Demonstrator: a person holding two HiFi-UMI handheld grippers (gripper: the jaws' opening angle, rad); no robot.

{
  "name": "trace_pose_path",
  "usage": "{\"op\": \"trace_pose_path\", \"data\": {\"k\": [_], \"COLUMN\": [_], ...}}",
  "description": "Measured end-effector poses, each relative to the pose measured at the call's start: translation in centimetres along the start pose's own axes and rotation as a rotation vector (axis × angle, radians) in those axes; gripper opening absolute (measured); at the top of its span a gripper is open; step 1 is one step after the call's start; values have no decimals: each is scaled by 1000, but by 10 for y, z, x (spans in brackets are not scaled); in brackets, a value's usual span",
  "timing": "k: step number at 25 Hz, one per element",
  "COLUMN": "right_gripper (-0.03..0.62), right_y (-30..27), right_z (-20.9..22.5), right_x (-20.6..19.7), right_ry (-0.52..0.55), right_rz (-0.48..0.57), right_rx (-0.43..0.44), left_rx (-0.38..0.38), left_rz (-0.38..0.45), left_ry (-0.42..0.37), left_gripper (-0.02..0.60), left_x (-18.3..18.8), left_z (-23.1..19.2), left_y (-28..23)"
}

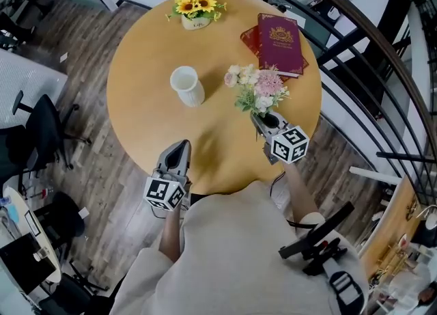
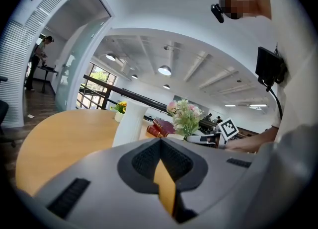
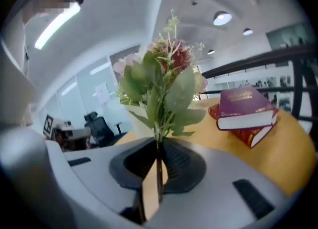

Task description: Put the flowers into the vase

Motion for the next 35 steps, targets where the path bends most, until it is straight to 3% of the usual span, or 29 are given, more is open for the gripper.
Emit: {"op": "trace_pose_path", "data": {"k": [2, 4, 11, 23, 30, 35], "right_gripper": [43, 43, 43, 43, 43, 43], "right_y": [7, 10, -9, -56, -77, -92], "right_z": [-1, -3, -15, -101, -134, -140], "right_x": [15, 26, 54, 228, 283, 292], "right_ry": [-154, -229, -224, 43, 133, 150], "right_rz": [146, 232, 282, 503, 558, 557], "right_rx": [52, 83, 135, 394, 479, 494], "left_rx": [3, 6, 33, 83, 140, 178], "left_rz": [3, 6, 22, 45, 65, 73], "left_ry": [-1, 1, 7, 36, 51, 65], "left_gripper": [6, 6, 6, 6, 6, 6], "left_x": [1, 3, 6, 3, 4, 6], "left_z": [1, 0, -6, -16, -32, -45], "left_y": [2, 4, 10, 27, 46, 56]}}
Point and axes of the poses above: the fingertips, and each gripper's own axes: y backward along the fingers, z to its right, x out of its top, the point moved 1 cm from there along y, backward along the fingers, and after that the axes turned 6 degrees about x, right-handed, at the moved point
